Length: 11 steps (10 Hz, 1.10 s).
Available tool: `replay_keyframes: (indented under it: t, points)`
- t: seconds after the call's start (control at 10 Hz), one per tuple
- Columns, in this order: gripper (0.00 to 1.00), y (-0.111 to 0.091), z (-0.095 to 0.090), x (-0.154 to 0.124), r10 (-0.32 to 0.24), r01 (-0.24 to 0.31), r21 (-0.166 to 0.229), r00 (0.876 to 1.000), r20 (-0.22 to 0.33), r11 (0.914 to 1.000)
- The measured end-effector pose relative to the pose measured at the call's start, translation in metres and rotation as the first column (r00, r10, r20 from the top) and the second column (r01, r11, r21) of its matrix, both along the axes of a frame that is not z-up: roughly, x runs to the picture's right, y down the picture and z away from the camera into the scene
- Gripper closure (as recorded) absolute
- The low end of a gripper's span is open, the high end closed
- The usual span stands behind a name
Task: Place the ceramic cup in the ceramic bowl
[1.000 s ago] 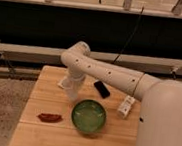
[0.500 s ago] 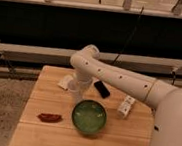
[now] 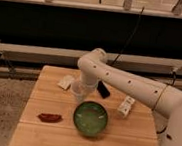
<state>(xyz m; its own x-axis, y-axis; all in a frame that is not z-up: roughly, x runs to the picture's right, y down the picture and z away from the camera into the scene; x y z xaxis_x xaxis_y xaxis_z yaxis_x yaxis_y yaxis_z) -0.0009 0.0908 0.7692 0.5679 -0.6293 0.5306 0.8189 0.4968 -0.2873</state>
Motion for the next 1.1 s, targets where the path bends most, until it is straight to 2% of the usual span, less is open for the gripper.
replay_keyframes:
  t: [0.5, 1.1]
  points:
    - [0.99, 0.012, -0.018, 0.02, 0.015, -0.014, -0.015, 1.0, 0.017, 0.9998]
    - [0.99, 0.038, -0.038, 0.046, 0.034, -0.032, -0.033, 0.999, 0.04, 0.9989]
